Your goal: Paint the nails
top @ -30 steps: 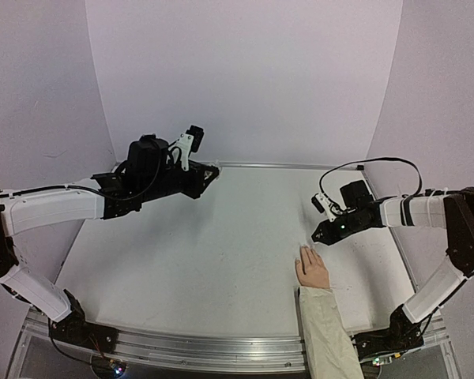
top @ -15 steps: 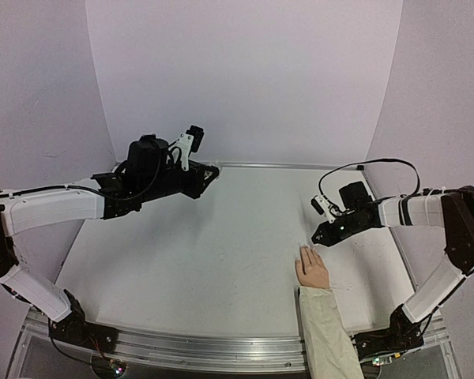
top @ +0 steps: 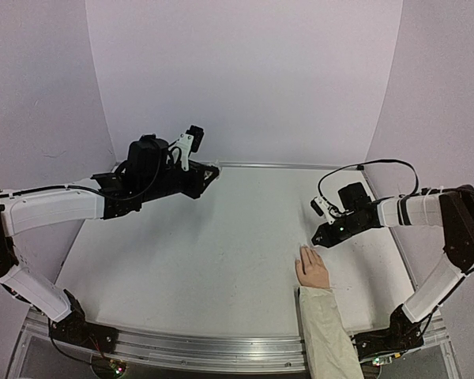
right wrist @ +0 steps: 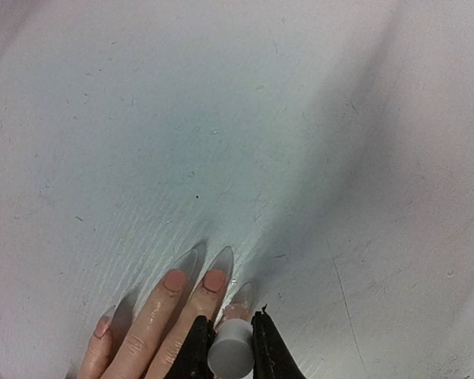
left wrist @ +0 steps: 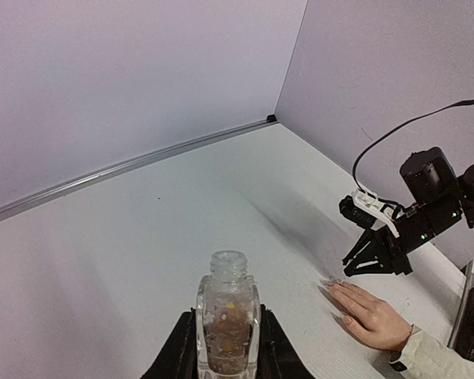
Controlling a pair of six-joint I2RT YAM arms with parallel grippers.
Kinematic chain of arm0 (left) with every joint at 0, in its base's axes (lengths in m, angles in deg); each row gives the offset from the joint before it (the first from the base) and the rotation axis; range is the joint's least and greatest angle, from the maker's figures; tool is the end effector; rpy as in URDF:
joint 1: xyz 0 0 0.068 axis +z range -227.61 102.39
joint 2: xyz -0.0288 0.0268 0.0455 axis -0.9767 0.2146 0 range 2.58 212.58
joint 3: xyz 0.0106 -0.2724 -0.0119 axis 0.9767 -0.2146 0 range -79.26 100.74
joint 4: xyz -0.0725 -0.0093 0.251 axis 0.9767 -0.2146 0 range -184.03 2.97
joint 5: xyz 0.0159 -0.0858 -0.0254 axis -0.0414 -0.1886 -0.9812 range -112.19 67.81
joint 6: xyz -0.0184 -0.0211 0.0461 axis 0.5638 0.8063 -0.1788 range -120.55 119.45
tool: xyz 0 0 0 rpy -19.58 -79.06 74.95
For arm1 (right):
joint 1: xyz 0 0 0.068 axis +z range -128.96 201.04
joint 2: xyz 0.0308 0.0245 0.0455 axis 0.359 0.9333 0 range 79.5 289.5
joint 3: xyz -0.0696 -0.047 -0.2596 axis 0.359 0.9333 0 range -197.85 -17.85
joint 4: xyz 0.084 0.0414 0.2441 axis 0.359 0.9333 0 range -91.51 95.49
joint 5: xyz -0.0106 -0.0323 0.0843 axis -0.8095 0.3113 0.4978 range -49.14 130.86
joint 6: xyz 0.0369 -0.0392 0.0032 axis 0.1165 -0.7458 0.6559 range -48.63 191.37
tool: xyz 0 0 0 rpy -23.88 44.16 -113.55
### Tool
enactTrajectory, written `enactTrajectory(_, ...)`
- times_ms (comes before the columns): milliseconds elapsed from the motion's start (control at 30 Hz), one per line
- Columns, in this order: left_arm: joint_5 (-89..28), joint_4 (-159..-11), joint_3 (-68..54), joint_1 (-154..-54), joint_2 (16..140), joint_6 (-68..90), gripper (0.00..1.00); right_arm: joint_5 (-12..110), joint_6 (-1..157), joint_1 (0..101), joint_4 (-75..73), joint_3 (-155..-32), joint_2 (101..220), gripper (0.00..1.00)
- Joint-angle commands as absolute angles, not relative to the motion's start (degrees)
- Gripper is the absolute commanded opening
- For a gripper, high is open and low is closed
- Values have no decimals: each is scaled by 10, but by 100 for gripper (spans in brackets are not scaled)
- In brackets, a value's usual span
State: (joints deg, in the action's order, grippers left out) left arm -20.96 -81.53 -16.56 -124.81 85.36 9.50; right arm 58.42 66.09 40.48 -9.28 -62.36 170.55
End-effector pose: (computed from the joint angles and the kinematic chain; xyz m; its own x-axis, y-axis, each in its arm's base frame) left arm 0.2339 -0.2516 0.3201 -0.2939 0.0608 -0.9539 0.6786 0.7161 -0.1635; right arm 0.2992 0.1169 0.1733 -0.5383 -0.2828 -0.7939 -0.5911 0.7981 0.1164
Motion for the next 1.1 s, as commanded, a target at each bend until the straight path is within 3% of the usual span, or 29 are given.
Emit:
enactTrajectory(0,-210,-798,-140,-1245,840,98,0,585,666,409,-75,-644,1718,0)
enactTrajectory(1067,-203,-798,-141,-1245,842,94,0,566,679,418,-77,-657,1734,0)
